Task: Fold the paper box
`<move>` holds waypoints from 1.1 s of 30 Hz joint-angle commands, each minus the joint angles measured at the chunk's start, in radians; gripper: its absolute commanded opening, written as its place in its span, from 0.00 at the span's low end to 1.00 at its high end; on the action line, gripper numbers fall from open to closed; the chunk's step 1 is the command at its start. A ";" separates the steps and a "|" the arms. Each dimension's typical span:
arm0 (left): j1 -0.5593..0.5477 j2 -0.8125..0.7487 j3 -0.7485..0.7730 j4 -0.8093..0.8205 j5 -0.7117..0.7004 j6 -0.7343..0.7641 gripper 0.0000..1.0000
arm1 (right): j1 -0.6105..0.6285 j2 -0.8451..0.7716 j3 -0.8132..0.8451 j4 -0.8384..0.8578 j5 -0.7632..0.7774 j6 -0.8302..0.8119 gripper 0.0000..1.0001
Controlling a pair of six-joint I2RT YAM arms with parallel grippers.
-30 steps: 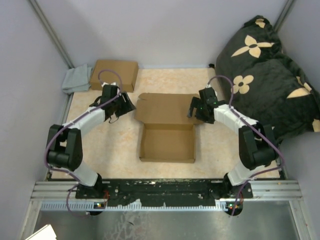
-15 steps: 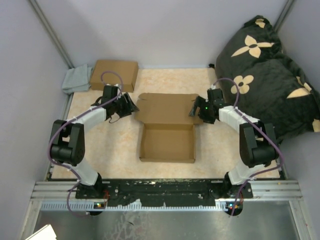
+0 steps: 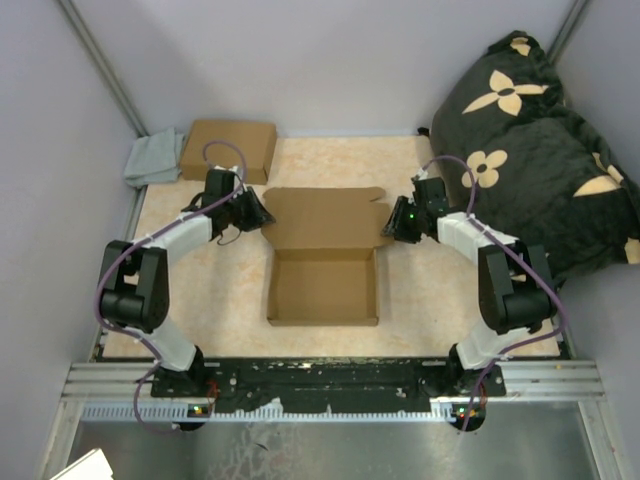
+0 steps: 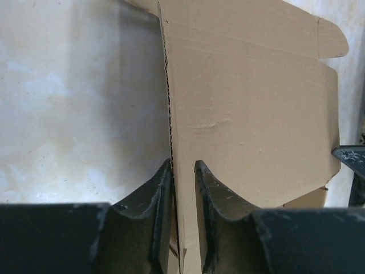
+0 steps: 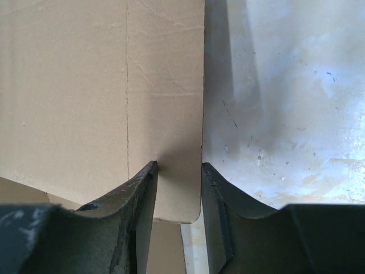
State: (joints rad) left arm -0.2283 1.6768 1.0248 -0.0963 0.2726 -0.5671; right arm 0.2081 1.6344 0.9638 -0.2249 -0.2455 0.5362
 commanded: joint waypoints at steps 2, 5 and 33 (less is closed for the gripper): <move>0.004 -0.052 0.007 0.027 0.043 0.019 0.27 | -0.001 -0.059 0.074 -0.018 0.009 -0.046 0.36; 0.003 -0.052 0.009 0.031 0.054 0.016 0.27 | -0.001 -0.069 0.088 -0.032 0.009 -0.056 0.37; -0.064 0.054 0.127 -0.066 0.006 0.080 0.27 | 0.215 0.146 0.345 -0.192 0.181 -0.140 0.40</move>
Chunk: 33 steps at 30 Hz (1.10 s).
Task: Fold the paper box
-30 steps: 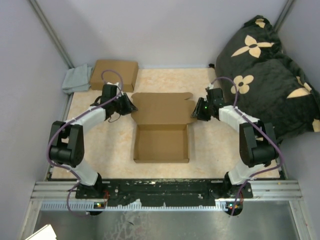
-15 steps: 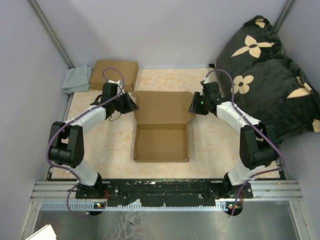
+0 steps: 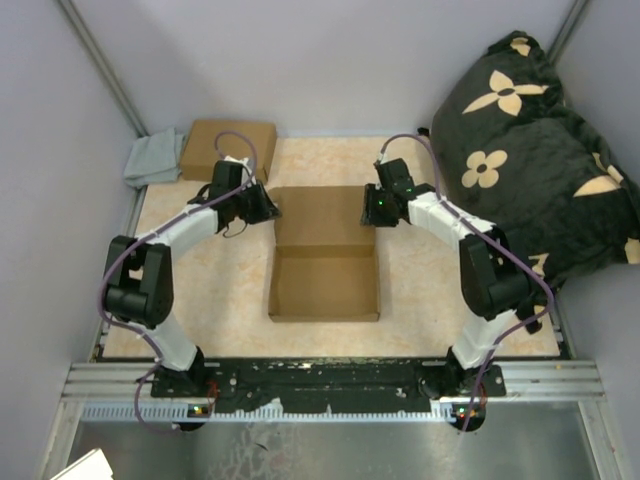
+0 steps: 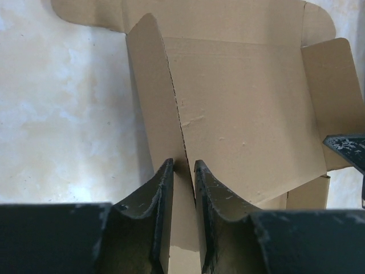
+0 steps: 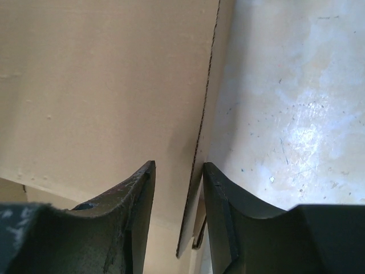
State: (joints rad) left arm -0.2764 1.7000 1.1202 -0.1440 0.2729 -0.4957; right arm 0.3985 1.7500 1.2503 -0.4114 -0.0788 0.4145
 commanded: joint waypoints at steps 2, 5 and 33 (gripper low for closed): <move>-0.021 0.039 0.032 -0.019 0.005 0.010 0.27 | 0.033 0.046 0.060 -0.012 0.027 -0.020 0.40; -0.027 0.049 0.038 -0.019 0.004 0.010 0.27 | 0.053 0.056 0.062 -0.017 0.062 -0.024 0.40; -0.065 0.137 0.247 -0.248 -0.255 0.125 0.30 | 0.110 -0.068 -0.019 0.058 0.308 -0.107 0.01</move>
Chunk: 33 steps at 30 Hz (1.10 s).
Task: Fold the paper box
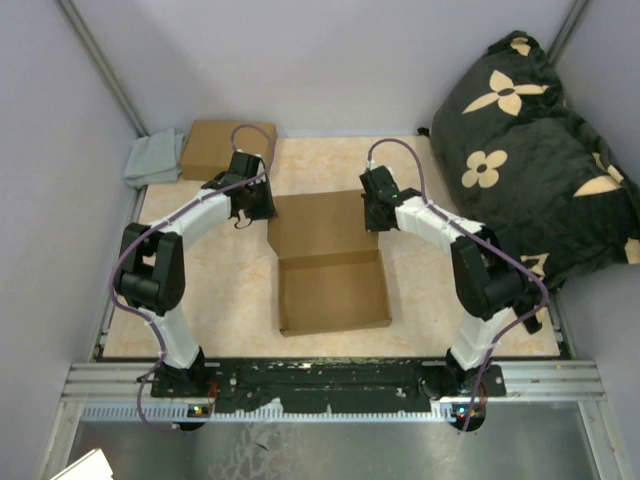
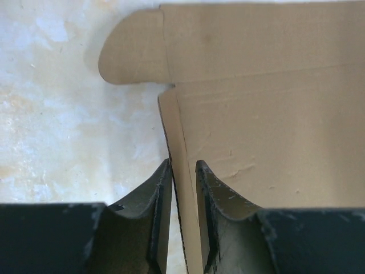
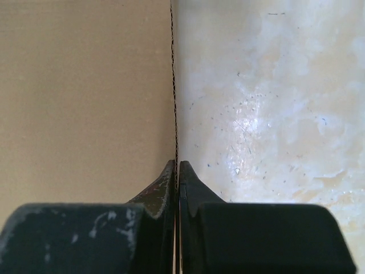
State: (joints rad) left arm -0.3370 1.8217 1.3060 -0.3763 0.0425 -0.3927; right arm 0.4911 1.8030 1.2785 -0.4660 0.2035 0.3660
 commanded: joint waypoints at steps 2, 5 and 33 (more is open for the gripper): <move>-0.005 0.028 0.089 -0.022 -0.027 0.024 0.30 | 0.019 -0.183 -0.095 0.160 0.032 -0.081 0.00; -0.005 0.054 0.125 -0.032 -0.028 0.031 0.30 | 0.020 -0.245 -0.132 0.200 0.051 -0.089 0.00; -0.032 -0.273 -0.121 0.280 -0.053 0.194 0.00 | -0.007 -0.330 -0.112 0.084 -0.050 -0.102 0.45</move>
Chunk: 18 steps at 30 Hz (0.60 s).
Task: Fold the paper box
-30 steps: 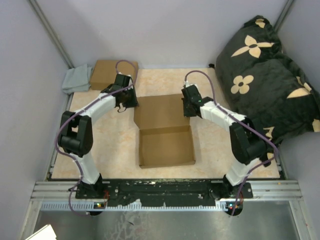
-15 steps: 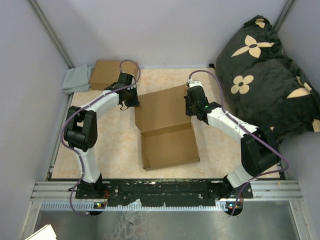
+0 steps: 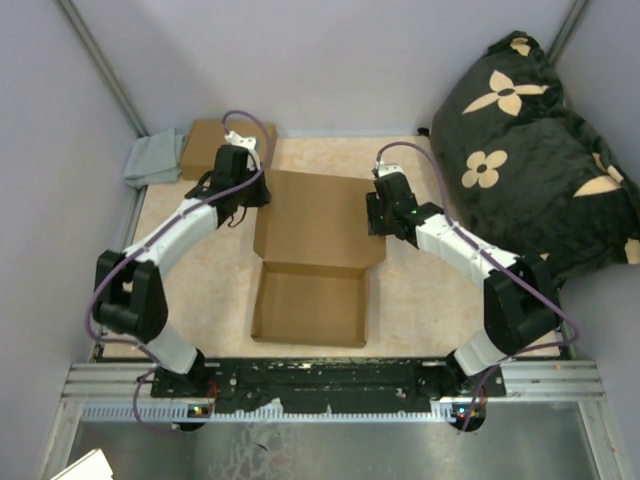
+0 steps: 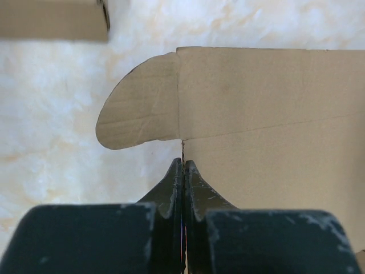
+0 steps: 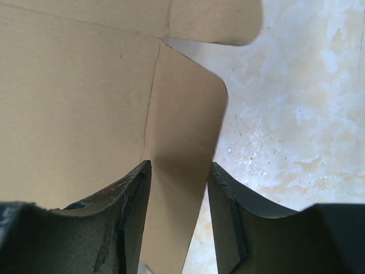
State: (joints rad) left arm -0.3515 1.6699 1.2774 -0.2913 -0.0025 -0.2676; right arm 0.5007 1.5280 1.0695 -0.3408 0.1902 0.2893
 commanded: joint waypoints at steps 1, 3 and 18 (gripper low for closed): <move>-0.023 -0.155 -0.132 0.246 0.007 0.075 0.00 | -0.025 -0.052 0.112 -0.052 -0.057 -0.032 0.45; -0.037 -0.224 -0.220 0.368 0.024 0.088 0.00 | -0.040 -0.051 0.135 -0.074 -0.096 -0.047 0.45; -0.117 -0.445 -0.450 0.656 -0.072 0.207 0.00 | -0.076 -0.067 0.302 -0.287 -0.315 -0.123 0.40</move>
State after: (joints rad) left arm -0.4595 1.2762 0.8444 0.2642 -0.0338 -0.0990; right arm 0.4286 1.4708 1.2751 -0.5182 -0.0444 0.2092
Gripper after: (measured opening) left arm 0.012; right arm 0.414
